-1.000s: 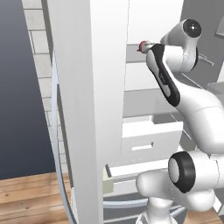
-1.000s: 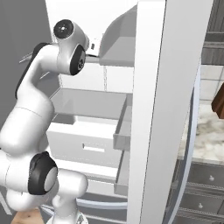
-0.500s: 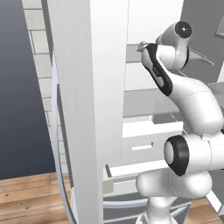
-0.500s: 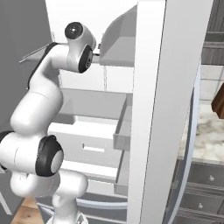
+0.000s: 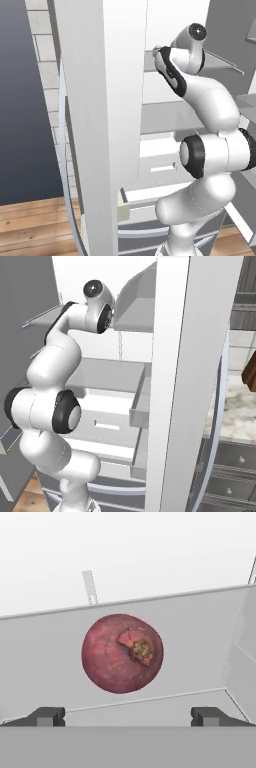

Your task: Grab the onions from the fridge, place them in the blender, close the lid, and turn on the blender to create a marinade.

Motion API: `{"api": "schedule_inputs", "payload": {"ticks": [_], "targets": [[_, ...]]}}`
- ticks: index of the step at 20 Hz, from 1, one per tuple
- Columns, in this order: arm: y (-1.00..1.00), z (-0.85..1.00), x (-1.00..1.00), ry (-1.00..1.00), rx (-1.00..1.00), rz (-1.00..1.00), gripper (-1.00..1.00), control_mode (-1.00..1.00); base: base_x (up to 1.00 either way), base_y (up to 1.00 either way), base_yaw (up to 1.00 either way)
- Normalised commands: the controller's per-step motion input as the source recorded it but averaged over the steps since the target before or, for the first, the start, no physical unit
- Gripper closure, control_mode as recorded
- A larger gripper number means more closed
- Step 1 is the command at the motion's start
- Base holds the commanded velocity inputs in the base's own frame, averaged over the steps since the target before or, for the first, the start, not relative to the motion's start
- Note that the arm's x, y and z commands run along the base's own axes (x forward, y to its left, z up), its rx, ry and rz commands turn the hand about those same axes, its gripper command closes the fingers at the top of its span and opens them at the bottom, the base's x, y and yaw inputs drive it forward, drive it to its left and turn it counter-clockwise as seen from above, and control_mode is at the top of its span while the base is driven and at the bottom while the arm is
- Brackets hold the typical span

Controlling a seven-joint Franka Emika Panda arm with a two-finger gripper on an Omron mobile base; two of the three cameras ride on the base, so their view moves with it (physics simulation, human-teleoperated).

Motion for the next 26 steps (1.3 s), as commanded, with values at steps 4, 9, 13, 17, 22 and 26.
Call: {"api": "schedule_inputs", "payload": {"ticks": [4,9,13,17,22,26], "targets": [[-0.04,0.0,0.54,0.04,0.0,0.0,-1.0,-1.0,0.0,0.0,0.0],[-0.09,0.0,0.51,0.04,0.01,0.0,-1.0,-1.0,0.0,0.0,0.0],[-0.06,-0.06,0.37,0.02,0.0,0.0,-1.0,-1.0,0.0,0.0,0.0],[0.0,-0.2,0.18,0.03,0.0,0.0,1.0,-1.0,0.0,0.0,0.0],[0.0,-0.17,0.13,0.01,0.0,0.0,1.0,-1.0,0.0,0.0,0.0],[0.0,-0.13,-0.03,-0.07,0.0,0.0,1.0,-1.0,0.0,0.0,0.0]]}}
